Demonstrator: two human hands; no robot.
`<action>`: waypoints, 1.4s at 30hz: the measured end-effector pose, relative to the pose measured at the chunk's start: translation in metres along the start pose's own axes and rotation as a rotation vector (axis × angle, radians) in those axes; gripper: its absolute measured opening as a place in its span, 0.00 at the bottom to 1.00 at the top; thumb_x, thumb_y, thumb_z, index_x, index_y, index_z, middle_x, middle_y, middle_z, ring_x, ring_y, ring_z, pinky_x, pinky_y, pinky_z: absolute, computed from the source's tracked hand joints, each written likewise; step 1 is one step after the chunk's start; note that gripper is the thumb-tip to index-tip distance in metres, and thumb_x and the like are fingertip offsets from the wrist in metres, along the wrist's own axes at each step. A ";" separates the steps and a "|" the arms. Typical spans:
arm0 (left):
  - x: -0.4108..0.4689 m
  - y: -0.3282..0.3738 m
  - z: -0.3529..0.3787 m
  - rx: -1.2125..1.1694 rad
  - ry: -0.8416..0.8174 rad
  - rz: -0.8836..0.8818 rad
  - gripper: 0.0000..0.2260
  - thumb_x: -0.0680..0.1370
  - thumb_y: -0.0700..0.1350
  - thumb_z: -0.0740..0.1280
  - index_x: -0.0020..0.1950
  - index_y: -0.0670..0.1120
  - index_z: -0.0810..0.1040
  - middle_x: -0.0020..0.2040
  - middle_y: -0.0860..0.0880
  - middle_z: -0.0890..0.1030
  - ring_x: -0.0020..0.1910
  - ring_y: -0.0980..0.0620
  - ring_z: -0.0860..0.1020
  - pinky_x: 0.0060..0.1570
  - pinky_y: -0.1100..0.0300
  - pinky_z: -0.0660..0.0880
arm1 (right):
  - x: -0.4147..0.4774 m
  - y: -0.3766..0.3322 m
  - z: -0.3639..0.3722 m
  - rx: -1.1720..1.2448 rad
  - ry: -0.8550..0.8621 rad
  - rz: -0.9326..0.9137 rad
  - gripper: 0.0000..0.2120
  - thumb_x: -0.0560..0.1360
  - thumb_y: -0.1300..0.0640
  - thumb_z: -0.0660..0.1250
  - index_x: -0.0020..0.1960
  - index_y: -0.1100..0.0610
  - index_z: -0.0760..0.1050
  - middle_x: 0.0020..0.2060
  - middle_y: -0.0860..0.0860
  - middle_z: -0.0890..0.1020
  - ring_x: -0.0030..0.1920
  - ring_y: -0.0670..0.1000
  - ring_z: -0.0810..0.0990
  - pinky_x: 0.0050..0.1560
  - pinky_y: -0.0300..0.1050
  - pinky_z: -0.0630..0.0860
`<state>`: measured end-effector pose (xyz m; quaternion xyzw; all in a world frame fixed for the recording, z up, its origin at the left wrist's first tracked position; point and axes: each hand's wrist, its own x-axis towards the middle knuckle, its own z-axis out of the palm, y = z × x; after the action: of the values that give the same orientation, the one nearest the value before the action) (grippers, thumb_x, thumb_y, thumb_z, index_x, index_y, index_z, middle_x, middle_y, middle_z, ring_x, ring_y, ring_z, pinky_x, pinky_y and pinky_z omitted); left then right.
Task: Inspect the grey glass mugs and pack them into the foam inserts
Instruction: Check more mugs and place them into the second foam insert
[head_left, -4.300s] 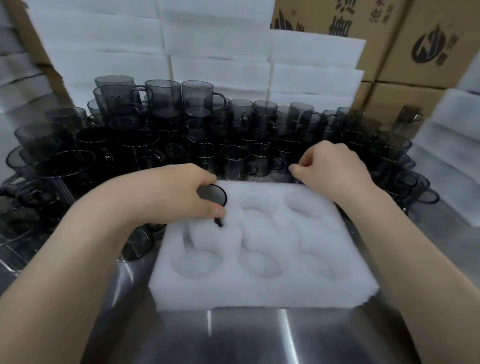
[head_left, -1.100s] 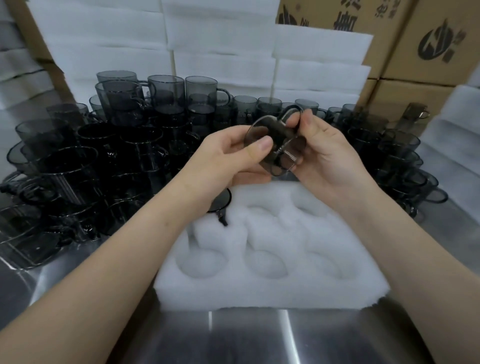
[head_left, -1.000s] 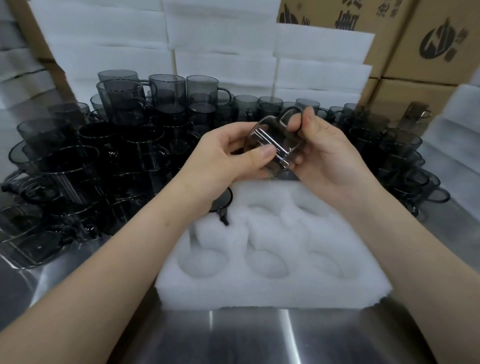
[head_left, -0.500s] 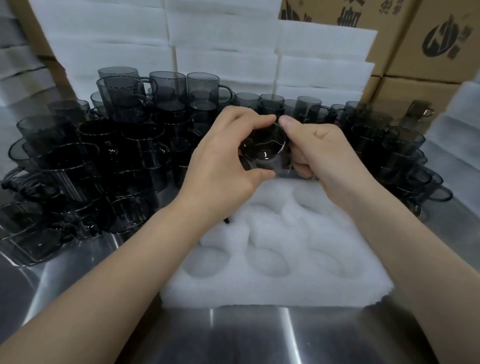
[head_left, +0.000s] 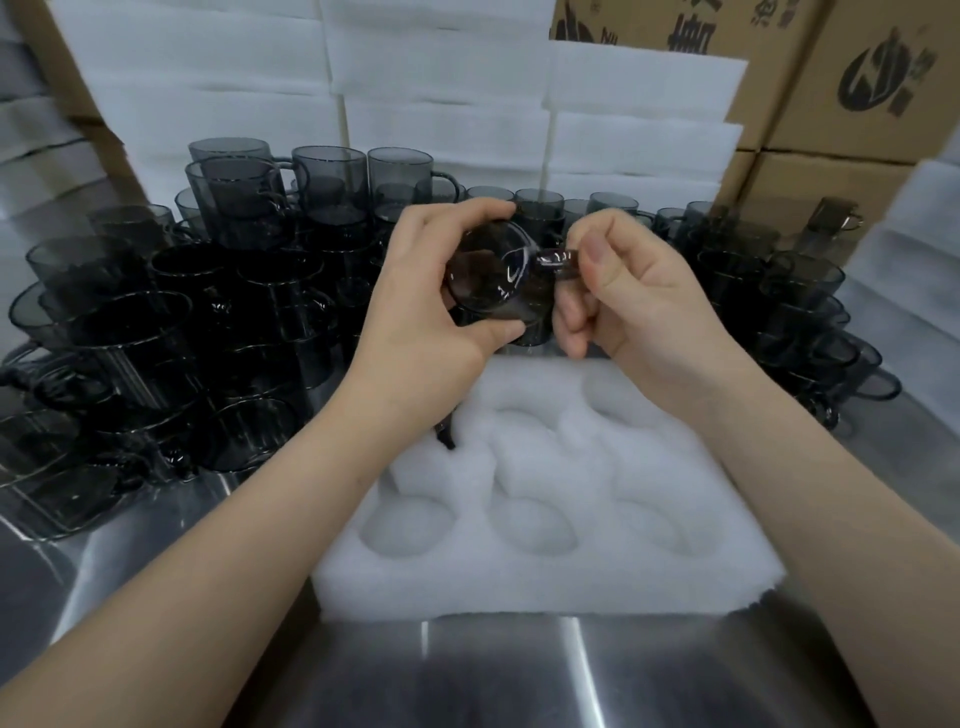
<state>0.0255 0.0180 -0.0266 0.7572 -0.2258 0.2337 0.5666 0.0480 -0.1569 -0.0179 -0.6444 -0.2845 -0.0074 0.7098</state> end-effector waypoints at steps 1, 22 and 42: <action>0.000 0.000 0.000 -0.035 0.012 -0.023 0.30 0.64 0.33 0.75 0.63 0.51 0.72 0.59 0.50 0.69 0.61 0.48 0.76 0.62 0.51 0.75 | 0.000 -0.001 0.001 0.027 -0.014 -0.010 0.09 0.76 0.50 0.63 0.48 0.55 0.69 0.28 0.50 0.76 0.24 0.51 0.72 0.30 0.41 0.71; -0.002 0.005 0.001 0.094 -0.060 -0.062 0.27 0.67 0.39 0.78 0.65 0.48 0.77 0.58 0.54 0.81 0.60 0.54 0.78 0.62 0.52 0.74 | -0.005 0.001 0.009 -0.411 0.097 -0.099 0.22 0.64 0.56 0.77 0.53 0.48 0.70 0.50 0.46 0.80 0.52 0.44 0.79 0.49 0.39 0.76; -0.006 0.007 0.007 0.169 -0.003 0.030 0.31 0.64 0.38 0.80 0.65 0.45 0.77 0.59 0.52 0.81 0.59 0.56 0.78 0.63 0.56 0.74 | 0.000 -0.001 0.007 -0.157 0.272 -0.053 0.08 0.81 0.59 0.62 0.45 0.56 0.78 0.40 0.51 0.82 0.41 0.51 0.82 0.36 0.47 0.79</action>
<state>0.0174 0.0102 -0.0262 0.7993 -0.2175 0.2591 0.4967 0.0453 -0.1507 -0.0167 -0.6832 -0.2013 -0.1354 0.6888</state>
